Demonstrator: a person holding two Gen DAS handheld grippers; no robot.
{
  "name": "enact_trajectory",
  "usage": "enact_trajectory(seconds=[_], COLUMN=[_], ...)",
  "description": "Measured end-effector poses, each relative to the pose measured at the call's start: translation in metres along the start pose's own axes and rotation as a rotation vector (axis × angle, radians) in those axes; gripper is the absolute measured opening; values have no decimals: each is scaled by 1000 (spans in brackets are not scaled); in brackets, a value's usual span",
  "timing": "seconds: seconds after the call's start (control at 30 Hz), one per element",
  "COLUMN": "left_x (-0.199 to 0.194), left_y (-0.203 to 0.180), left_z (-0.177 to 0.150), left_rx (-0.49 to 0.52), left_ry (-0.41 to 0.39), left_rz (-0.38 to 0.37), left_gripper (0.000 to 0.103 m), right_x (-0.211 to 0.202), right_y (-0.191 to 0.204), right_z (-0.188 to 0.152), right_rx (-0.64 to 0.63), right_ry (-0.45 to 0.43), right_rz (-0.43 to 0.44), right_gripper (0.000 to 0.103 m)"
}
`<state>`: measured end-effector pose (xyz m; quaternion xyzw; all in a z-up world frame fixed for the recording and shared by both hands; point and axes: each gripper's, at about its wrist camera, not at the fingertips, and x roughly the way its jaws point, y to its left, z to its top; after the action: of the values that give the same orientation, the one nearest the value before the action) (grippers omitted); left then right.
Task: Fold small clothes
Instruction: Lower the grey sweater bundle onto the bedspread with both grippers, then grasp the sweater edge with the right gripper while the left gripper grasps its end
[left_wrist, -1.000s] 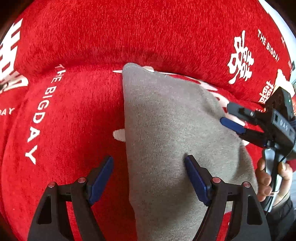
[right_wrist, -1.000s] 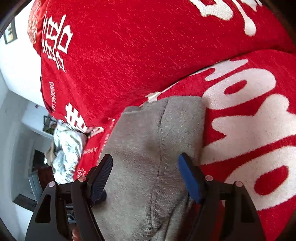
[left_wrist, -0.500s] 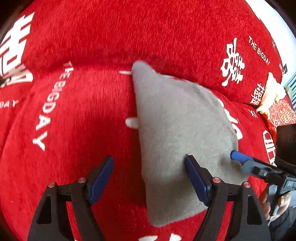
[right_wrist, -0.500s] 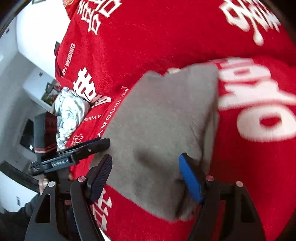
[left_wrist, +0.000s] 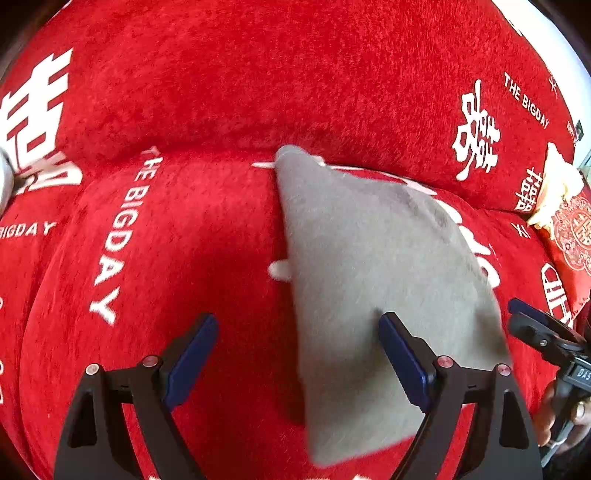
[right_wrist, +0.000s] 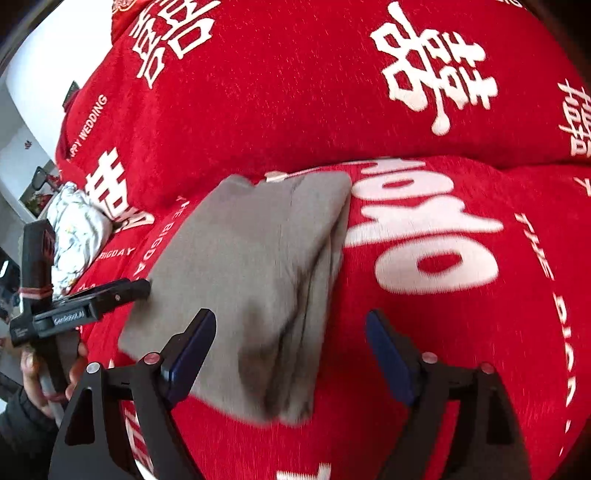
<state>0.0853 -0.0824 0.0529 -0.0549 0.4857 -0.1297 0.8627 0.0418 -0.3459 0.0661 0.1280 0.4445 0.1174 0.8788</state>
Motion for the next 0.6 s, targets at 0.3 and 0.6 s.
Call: enact_trajectory(seconds=[0.3,0.6], left_x=[18,42], left_y=[-44,-42], left_z=[13,16], left_rx=[131,106], left_ry=[21,62], left_rz=[39,-8], left_gripper=[90,90], right_x=[41,80], right_y=[-6,-15], right_z=[21,29], right_rx=[78,126], right_ry=[59,132], right_rz=[5,35], right_gripper=[86,86])
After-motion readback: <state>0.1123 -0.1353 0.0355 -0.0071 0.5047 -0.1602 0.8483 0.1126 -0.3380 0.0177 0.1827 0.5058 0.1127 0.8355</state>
